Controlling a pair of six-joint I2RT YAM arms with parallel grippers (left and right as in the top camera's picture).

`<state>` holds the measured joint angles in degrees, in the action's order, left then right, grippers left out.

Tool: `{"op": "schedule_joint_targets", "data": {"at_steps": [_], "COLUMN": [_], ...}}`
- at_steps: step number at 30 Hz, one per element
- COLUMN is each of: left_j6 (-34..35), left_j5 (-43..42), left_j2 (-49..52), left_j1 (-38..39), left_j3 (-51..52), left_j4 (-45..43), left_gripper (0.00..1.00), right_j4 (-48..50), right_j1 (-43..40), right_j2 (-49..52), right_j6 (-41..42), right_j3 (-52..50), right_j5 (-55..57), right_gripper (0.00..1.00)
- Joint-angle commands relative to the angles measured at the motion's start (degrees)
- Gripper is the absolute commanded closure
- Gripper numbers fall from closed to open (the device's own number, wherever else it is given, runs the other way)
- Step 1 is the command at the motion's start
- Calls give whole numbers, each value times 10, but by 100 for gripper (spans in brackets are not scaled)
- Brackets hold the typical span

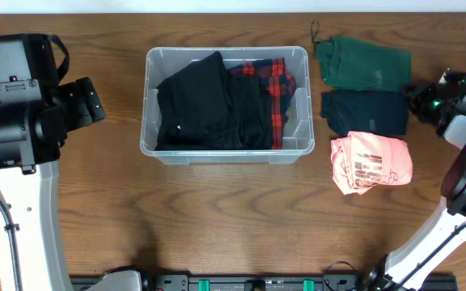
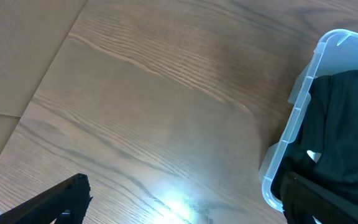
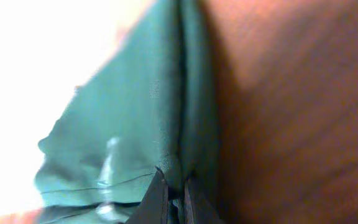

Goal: Pack container
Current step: 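Grasp the green garment with the right gripper and carry it over the bin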

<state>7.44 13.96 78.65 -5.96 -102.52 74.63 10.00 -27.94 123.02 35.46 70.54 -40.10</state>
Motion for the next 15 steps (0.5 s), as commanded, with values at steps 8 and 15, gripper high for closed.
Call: {"op": "schedule_joint_targets", "data": {"at_steps": [8, 15], "left_j6": [-3, -3], "left_j5": [9, 9], "left_j2": [0, 0], "left_j1": [-2, -2], "left_j3": [-3, -4], "left_j4": [2, 2], "left_gripper": [2, 2], "right_j4": [162, 264], "right_j1": [36, 122], "right_j2": [-219, -312], "right_j6": [166, 278], "right_j3": [7, 7], "right_j5": [-236, -229], "right_gripper": [99, 99]}}
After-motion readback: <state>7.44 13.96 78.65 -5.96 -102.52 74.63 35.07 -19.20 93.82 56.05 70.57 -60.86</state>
